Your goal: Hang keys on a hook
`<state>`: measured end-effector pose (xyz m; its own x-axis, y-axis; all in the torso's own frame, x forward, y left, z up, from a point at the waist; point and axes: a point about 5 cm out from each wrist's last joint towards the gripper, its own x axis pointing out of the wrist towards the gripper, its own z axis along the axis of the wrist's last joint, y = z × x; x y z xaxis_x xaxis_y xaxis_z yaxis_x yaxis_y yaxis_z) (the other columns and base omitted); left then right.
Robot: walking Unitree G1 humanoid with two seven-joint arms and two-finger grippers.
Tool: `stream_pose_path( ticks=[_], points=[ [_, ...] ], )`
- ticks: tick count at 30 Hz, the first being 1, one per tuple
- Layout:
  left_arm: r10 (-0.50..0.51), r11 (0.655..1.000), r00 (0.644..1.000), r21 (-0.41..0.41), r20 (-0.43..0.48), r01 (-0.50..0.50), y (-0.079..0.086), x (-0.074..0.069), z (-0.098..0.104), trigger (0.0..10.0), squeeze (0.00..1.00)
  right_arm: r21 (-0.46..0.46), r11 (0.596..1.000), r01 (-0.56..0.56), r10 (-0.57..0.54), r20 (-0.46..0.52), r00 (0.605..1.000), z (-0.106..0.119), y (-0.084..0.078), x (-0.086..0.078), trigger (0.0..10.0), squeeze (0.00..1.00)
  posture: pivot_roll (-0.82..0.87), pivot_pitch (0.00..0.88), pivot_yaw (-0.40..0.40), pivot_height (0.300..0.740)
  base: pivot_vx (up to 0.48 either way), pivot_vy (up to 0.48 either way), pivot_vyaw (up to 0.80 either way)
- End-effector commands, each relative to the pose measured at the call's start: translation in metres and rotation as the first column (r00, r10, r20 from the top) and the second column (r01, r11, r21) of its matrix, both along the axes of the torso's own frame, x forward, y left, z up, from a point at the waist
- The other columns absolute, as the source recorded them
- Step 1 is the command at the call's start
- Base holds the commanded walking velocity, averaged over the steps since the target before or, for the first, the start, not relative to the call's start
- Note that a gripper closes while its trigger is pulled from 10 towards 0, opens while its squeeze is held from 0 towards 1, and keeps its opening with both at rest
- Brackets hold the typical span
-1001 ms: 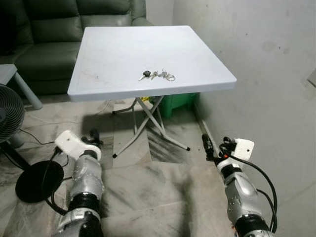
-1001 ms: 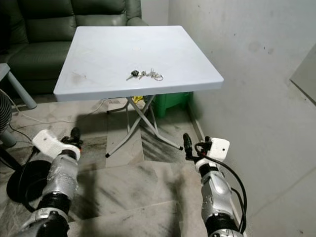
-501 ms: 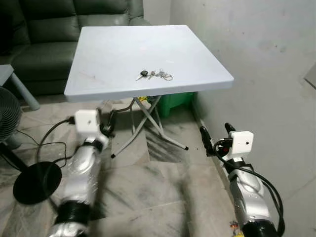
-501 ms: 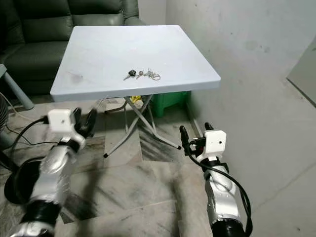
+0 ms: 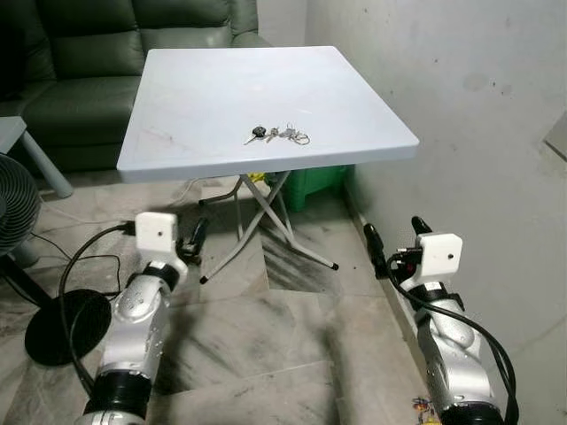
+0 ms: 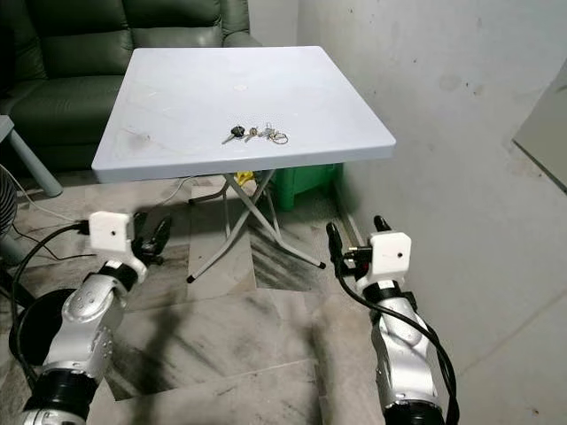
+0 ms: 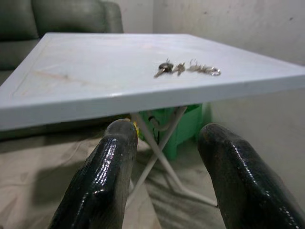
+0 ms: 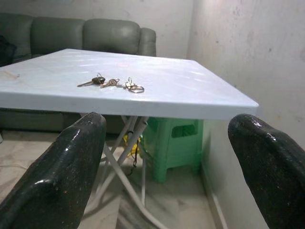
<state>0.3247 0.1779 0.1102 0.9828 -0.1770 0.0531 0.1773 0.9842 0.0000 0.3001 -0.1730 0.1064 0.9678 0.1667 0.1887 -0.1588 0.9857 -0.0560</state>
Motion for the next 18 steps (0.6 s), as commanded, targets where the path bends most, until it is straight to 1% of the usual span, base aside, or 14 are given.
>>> stream_pose_path(
  ticks=[1, 2, 5, 7, 12, 16, 18],
  points=[
    [-0.006, 1.0, 1.0, 0.015, -0.005, 0.006, -0.0008, 0.0018, 0.0016, 10.0, 0.0, -0.015, 1.0, 0.001, -0.001, 0.01, 1.0, 0.0042, 0.0015, 0.0012, 10.0, 0.0, -0.14, 0.012, -0.012, 0.74, 0.0, 0.0, 0.0],
    [-0.007, 1.0, 1.0, 0.015, -0.006, 0.007, -0.001, 0.0021, 0.0017, 10.0, 0.0, -0.015, 1.0, 0.002, -0.002, 0.009, 1.0, 0.0041, 0.0016, 0.0013, 10.0, 0.0, -0.14, 0.011, -0.011, 0.74, 0.0, 0.0, 0.0],
    [-0.034, 0.998, 0.999, -0.05, 0.002, 0.034, -0.0021, 0.0048, 0.0078, 10.0, 0.0, -0.014, 1.0, 0.01, -0.01, -0.002, 1.0, 0.0013, 0.0005, -0.0023, 10.0, 0.0, -0.14, 0.007, -0.007, 0.74, 0.0, 0.0, 0.0],
    [-0.018, 0.998, 1.0, -0.053, 0.005, 0.019, -0.0012, 0.0052, 0.009, 10.0, 0.0, -0.01, 1.0, 0.014, -0.014, -0.005, 1.0, 0.0009, 0.0, -0.0029, 10.0, 0.0, -0.14, 0.003, -0.004, 0.74, 0.0, 0.0, 0.0],
    [-0.019, 0.998, 1.0, -0.053, 0.005, 0.019, -0.0007, 0.0048, 0.0084, 10.0, 0.0, 0.002, 1.0, 0.023, -0.023, -0.011, 1.0, 0.0003, -0.0002, -0.0021, 10.0, 0.0, -0.13, 0.0, -0.006, 0.74, 0.0, 0.0, 0.0],
    [-0.033, 0.998, 0.999, -0.062, 0.008, 0.033, -0.0005, 0.0056, 0.0105, 10.0, 0.0, 0.005, 1.0, 0.009, -0.009, -0.013, 1.0, 0.0007, 0.001, -0.0017, 10.0, 0.0, -0.13, 0.0, -0.01, 0.74, 0.0, 0.0, 0.0],
    [-0.032, 0.999, 0.999, -0.04, 0.011, 0.033, 0.0004, 0.0061, 0.0112, 10.0, 0.0, 0.007, 1.0, 0.007, -0.007, -0.015, 1.0, 0.0011, 0.0001, -0.0016, 10.0, 0.0, -0.12, 0.0, -0.01, 0.74, 0.0, 0.0, 0.0]
  ],
)
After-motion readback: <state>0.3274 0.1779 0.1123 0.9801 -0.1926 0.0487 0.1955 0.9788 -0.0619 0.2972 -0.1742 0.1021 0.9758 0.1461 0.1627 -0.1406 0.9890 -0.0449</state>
